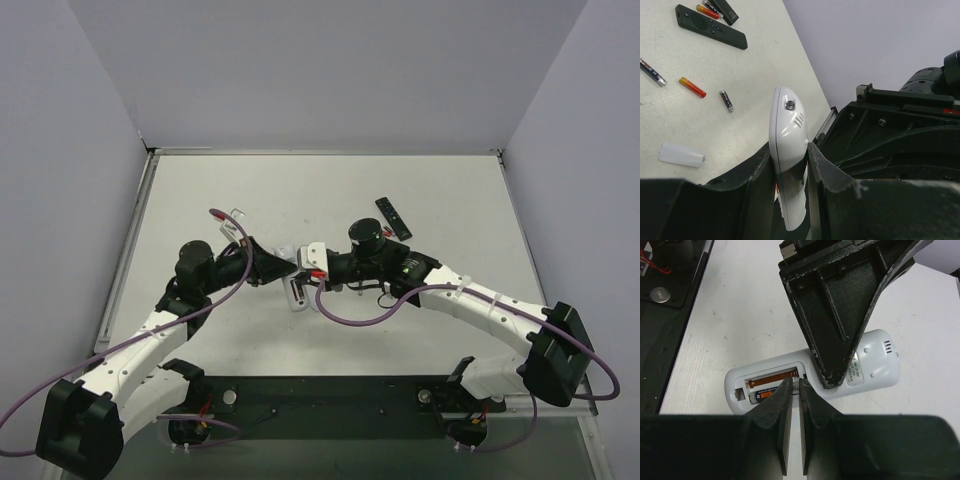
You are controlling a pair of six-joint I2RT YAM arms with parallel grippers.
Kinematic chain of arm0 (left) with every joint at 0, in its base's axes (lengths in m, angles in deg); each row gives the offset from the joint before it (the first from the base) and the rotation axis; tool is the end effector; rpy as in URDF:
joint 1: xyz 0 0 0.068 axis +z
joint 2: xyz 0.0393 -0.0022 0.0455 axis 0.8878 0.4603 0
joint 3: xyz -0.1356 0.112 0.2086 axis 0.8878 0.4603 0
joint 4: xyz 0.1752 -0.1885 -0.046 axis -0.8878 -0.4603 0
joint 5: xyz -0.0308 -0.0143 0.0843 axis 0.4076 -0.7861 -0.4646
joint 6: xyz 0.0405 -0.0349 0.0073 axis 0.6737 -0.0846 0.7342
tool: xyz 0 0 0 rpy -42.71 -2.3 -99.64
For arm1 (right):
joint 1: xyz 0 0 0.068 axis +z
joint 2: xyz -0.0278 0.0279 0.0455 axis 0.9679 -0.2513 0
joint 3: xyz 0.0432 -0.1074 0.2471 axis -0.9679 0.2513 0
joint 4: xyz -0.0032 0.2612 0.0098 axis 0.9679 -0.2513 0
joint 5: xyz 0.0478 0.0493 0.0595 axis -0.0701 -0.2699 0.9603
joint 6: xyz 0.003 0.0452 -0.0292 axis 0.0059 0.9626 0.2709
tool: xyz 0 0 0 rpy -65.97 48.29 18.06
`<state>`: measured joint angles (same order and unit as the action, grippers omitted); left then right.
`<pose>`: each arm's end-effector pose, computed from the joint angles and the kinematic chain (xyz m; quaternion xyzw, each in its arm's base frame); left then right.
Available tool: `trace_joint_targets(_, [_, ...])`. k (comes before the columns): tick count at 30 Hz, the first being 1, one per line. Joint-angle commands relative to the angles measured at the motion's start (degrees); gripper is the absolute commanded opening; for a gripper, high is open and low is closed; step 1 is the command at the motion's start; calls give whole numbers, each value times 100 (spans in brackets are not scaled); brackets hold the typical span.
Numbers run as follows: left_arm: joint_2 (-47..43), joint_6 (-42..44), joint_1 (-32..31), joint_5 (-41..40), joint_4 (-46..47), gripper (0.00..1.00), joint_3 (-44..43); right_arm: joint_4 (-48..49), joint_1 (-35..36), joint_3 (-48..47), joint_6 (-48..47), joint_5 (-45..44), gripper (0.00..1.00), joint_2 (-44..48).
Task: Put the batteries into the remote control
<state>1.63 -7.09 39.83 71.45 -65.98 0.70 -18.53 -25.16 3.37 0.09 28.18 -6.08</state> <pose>0.1868 -0.1020 0.2598 0.0197 0.7355 -0.5795 0.3504 0.1748 0.2476 0.3169 -0.6571 0.3798 0.3523 0.5475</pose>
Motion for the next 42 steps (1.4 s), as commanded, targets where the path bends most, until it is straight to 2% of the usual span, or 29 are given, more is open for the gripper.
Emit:
trace_joint_targets(1, [-276,-427,9,25,1060,0,-257,-330,-18,93,-125,78,6,-261])
trace_joint_targets(13, [-320,-630,18,52,1359,0,-205,-137,-36,339,-2,-203,11,-305])
trace_joint_targets(23, [-434,-77,26,-141,640,0,-37,461,-18,541,367,-607,20,-6])
trace_joint_targets(29, [-355,310,26,-265,287,0,-11,942,61,611,892,-633,31,292])
trace_joint_targets(33, [-346,539,26,-457,50,0,42,1488,43,805,1594,-1203,46,591])
trace_joint_targets(36, [-381,732,35,-616,-170,0,85,1332,-9,753,2411,-2204,57,758])
trace_joint_targets(37, [-416,776,44,-660,-214,0,103,1209,-27,717,2632,-2494,58,776])
trace_joint_targets(38, [-425,847,53,-695,-301,0,129,851,-45,595,2904,-3254,62,785])
trace_joint_targets(40, [-443,891,70,-809,-346,0,200,323,-141,419,3476,-3691,67,733])
trace_joint_targets(42, [-443,918,88,-836,-355,0,261,-416,-220,287,3828,-4007,87,653])
